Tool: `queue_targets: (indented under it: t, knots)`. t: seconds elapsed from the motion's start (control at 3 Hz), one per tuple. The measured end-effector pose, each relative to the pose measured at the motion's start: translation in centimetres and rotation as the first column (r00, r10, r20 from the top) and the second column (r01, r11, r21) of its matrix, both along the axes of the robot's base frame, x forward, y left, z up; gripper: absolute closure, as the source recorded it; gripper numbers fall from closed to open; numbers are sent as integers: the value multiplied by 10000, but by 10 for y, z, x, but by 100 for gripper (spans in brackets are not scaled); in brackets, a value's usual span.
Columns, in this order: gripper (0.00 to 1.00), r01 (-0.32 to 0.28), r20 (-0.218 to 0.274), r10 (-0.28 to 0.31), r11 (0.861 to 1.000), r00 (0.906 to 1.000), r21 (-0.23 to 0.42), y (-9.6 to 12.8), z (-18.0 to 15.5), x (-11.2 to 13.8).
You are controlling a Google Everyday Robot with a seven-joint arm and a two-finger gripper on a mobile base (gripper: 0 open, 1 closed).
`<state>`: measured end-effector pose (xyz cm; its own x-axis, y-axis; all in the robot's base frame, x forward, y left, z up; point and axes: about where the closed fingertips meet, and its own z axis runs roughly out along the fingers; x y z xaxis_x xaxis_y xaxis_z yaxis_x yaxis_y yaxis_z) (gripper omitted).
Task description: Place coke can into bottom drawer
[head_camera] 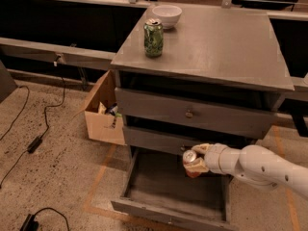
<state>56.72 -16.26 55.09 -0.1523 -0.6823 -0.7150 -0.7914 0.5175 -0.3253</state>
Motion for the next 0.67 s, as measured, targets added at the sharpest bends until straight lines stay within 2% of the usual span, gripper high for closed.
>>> queue_targets:
  t: [0.33, 0.67]
  knots:
    - [100, 400, -576, -371, 9979, 9977, 512, -8, -62, -15]
    - [100, 835, -907, -748, 9918, 9931, 971, -12, -129, -21]
